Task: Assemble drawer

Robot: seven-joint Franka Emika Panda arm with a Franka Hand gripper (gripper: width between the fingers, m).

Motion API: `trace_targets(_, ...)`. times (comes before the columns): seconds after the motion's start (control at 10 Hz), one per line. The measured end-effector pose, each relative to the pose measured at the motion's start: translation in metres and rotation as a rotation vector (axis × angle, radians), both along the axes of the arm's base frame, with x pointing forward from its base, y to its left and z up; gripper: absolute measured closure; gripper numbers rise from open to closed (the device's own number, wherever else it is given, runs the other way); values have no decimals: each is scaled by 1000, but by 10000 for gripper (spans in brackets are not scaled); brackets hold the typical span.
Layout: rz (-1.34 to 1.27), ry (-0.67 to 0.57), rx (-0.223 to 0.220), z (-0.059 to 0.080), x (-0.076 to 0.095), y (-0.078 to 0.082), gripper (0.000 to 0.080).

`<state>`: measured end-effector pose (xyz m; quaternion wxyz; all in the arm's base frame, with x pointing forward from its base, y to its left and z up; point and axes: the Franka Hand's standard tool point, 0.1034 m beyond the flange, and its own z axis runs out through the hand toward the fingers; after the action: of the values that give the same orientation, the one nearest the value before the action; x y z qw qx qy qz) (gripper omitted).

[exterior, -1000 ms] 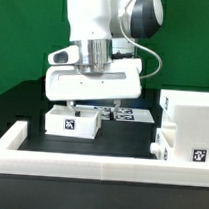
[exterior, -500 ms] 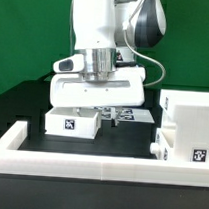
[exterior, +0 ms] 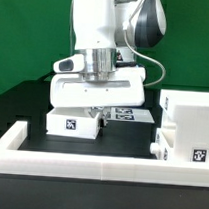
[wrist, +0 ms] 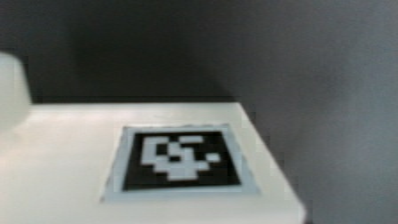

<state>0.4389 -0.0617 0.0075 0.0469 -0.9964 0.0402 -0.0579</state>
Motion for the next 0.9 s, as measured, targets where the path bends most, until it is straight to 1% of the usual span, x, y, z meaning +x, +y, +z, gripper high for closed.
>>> trace_targets(0.1, 4, -2, -1, 2, 1, 1, 754)
trace_targets(0.3, 17, -4, -1, 5, 4, 7, 755)
trace_targets(0.4, 26, -4, 1, 8, 6, 12, 755)
trace_targets(0.5, 34, 9, 11, 13, 10, 21, 755)
trace_targets(0.7, 59, 20, 34, 28, 28, 45, 755)
trace_targets(0.8, 102, 30, 43, 32, 37, 50, 755)
trace_targets(0.9, 127, 27, 45, 33, 43, 49, 755)
